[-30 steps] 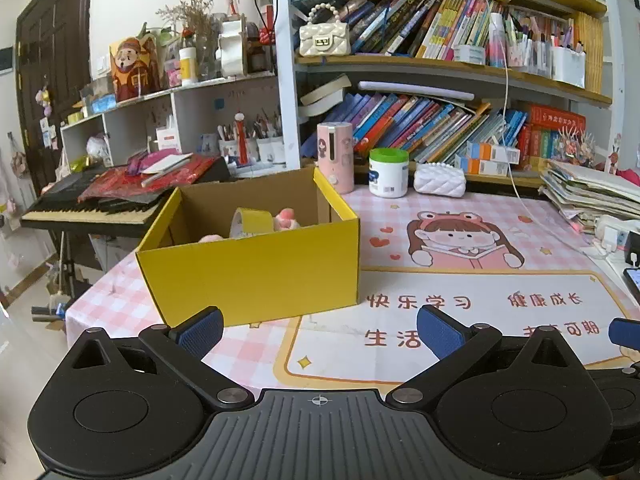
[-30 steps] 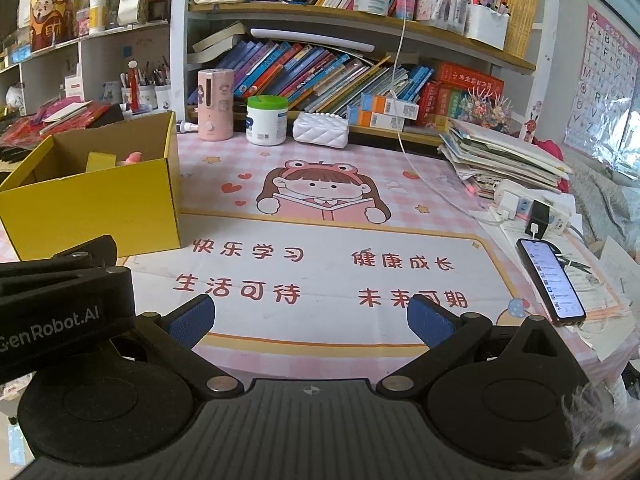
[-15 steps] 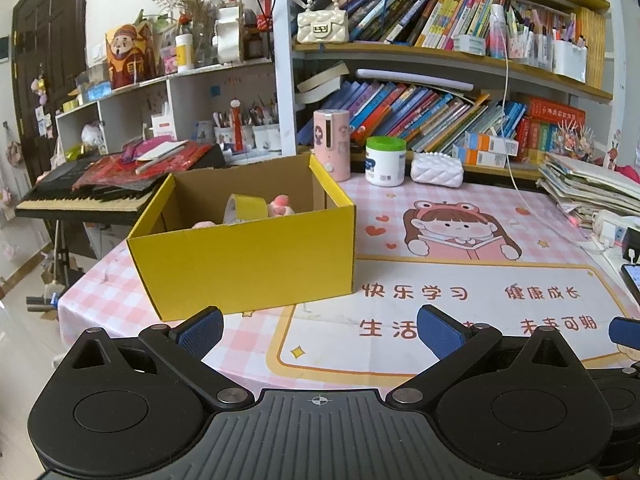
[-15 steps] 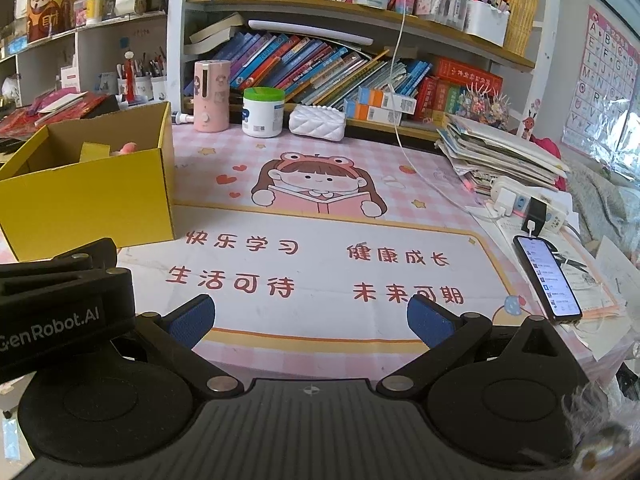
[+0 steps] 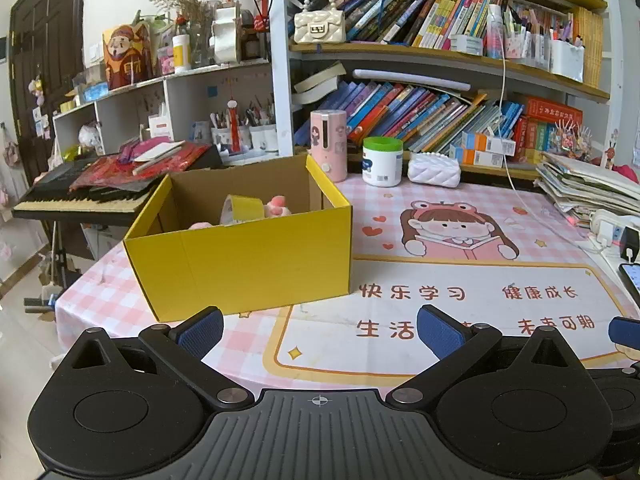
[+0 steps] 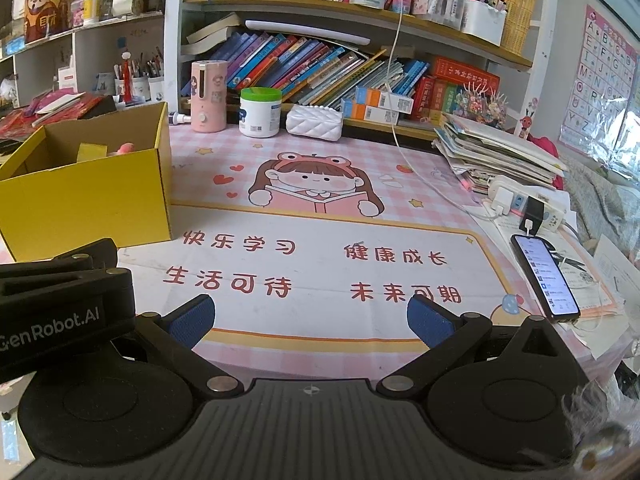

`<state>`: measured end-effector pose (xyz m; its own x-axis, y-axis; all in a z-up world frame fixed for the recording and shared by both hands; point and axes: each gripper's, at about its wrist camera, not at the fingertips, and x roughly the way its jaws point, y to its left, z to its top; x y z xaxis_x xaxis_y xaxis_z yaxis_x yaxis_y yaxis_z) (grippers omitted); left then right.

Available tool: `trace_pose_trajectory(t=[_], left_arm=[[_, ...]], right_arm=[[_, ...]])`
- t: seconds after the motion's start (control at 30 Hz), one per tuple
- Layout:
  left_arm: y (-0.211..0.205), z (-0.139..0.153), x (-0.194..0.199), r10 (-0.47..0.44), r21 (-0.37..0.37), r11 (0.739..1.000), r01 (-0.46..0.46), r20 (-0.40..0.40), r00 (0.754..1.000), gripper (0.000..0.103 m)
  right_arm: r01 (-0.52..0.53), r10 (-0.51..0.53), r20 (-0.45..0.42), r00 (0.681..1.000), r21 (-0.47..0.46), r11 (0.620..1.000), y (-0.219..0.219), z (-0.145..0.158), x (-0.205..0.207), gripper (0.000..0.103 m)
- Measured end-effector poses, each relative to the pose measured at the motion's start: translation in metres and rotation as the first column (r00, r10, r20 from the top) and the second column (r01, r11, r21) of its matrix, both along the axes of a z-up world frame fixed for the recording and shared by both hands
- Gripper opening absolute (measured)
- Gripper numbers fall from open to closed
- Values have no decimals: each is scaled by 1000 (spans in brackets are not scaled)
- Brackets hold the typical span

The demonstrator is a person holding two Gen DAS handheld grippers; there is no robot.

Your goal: Organize objects

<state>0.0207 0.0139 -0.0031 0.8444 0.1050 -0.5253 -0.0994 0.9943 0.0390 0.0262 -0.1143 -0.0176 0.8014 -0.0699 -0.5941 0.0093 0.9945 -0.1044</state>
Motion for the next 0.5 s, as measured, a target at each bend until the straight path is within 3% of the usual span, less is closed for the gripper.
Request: trace_pose_trajectory(t=[0.5], left_arm=[[-3, 6, -3, -15, -8, 1000, 15, 31, 999, 103]], right_arm=[[-3, 2, 37, 999, 26, 1000, -4, 5, -4, 103]])
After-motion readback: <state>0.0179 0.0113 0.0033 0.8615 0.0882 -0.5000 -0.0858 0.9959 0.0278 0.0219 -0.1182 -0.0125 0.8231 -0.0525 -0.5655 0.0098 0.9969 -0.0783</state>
